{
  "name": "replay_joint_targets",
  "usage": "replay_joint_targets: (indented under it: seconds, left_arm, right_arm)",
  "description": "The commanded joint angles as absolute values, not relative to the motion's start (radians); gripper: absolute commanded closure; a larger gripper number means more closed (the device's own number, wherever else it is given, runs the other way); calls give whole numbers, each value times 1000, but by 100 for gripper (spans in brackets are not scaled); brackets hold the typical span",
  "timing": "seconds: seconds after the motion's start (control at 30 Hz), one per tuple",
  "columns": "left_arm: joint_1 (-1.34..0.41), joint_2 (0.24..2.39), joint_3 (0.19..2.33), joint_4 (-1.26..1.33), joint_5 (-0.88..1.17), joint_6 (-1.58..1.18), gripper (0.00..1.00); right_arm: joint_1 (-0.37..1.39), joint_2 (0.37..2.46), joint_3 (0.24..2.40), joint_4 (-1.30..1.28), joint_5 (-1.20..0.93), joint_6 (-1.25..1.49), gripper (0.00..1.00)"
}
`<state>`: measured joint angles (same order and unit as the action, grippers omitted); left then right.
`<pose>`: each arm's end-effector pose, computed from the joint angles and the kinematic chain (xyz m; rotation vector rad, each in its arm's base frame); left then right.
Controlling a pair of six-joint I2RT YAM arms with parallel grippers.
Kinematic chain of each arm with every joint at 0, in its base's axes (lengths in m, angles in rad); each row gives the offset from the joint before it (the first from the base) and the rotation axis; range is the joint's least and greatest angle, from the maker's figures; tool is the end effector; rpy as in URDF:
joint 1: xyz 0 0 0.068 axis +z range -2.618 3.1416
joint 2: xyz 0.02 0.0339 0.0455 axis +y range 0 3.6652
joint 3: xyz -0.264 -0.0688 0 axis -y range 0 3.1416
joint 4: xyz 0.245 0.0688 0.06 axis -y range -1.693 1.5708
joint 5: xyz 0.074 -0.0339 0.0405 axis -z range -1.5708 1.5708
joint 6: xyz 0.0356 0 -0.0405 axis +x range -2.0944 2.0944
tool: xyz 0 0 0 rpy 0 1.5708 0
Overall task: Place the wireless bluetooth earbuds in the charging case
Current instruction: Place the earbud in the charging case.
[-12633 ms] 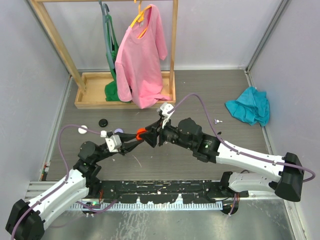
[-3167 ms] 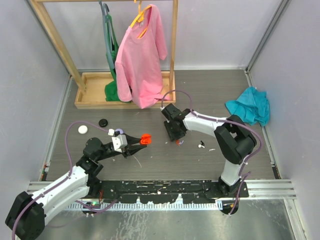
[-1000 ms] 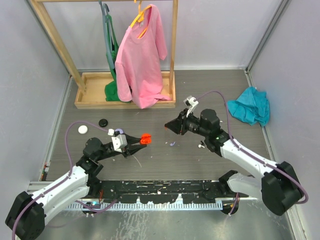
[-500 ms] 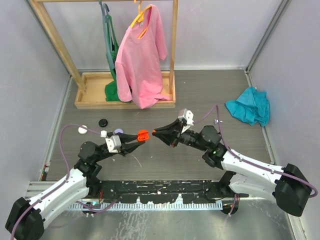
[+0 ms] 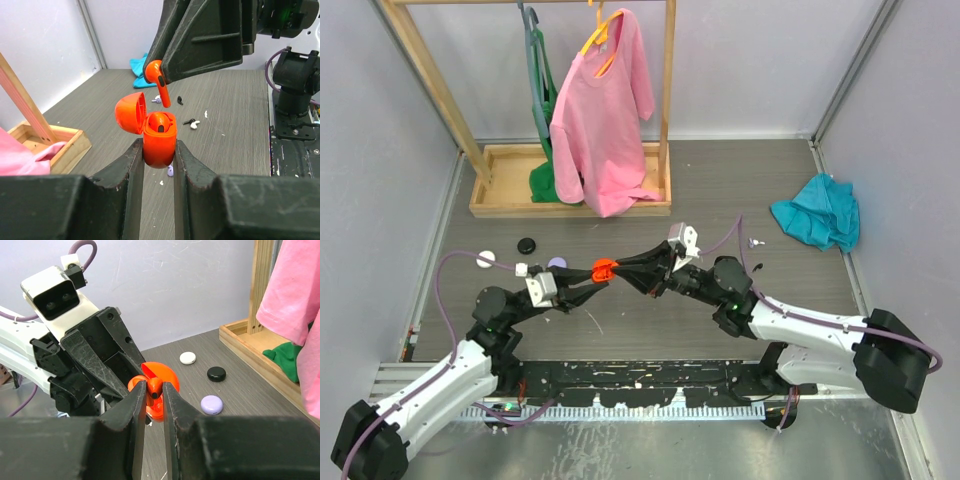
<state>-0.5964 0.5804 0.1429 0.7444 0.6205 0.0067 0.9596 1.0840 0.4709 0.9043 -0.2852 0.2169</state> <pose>0.1081 -0.0984 0.2399 0.9022 1.0405 -0.8877 0.1267 0.1982 0.2860 -0.7393 1.1742 1.1786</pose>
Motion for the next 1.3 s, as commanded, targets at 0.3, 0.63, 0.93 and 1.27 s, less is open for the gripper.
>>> replay_joint_targets:
  seconds: [0.3,0.63,0.93,1.27]
  left_arm:
    - [-601,554,146,824,618,-15,100]
    - [-601,545,144,825,616,-17,100]
    - [-601,526,139,832,615,-26,100]
    - [-601,521,137,830,619,-28,100]
  right_arm:
    - [980,1161,492,1087,-279,286,88]
    - [984,1191,476,1118,-303,318,87]
    - [985,1183,433,1111,-236,313,80]
    - [984,1203,433,1111,-240,320,74]
